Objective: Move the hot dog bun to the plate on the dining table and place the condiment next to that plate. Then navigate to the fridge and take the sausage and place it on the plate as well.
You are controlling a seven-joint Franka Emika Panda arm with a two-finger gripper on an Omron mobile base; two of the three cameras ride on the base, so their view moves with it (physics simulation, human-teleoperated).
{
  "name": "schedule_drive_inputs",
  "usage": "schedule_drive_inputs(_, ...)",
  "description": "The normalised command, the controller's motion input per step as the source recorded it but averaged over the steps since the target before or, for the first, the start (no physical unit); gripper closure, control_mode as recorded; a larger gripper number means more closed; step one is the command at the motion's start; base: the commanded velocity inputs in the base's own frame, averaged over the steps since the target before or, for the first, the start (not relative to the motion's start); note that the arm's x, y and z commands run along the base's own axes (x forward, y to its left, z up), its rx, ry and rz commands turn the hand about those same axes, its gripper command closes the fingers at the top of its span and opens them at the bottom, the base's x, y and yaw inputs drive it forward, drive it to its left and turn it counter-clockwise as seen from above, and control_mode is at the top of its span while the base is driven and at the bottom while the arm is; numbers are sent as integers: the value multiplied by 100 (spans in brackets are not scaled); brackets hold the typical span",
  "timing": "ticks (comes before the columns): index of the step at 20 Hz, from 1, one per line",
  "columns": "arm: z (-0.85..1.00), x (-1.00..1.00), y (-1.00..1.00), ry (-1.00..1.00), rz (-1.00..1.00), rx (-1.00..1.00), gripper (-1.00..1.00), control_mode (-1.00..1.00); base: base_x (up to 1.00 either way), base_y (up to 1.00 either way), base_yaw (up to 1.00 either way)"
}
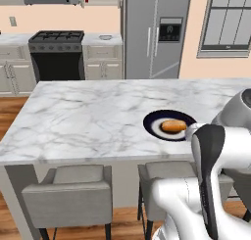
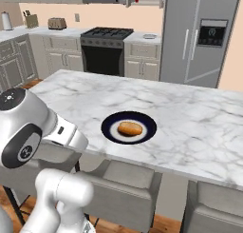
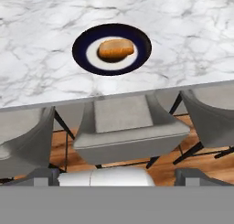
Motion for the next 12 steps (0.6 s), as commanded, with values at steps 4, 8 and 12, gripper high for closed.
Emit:
schedule_drive_inputs(4,0,-3,2,0,0,-1,-100,100,-10,5,0)
schedule_drive_inputs(8,0,0,0,0,0,0,-100,100,-74,55,0)
schedule_drive_inputs(12,0,0,0,0,0,0,-100,100,-88,65,6)
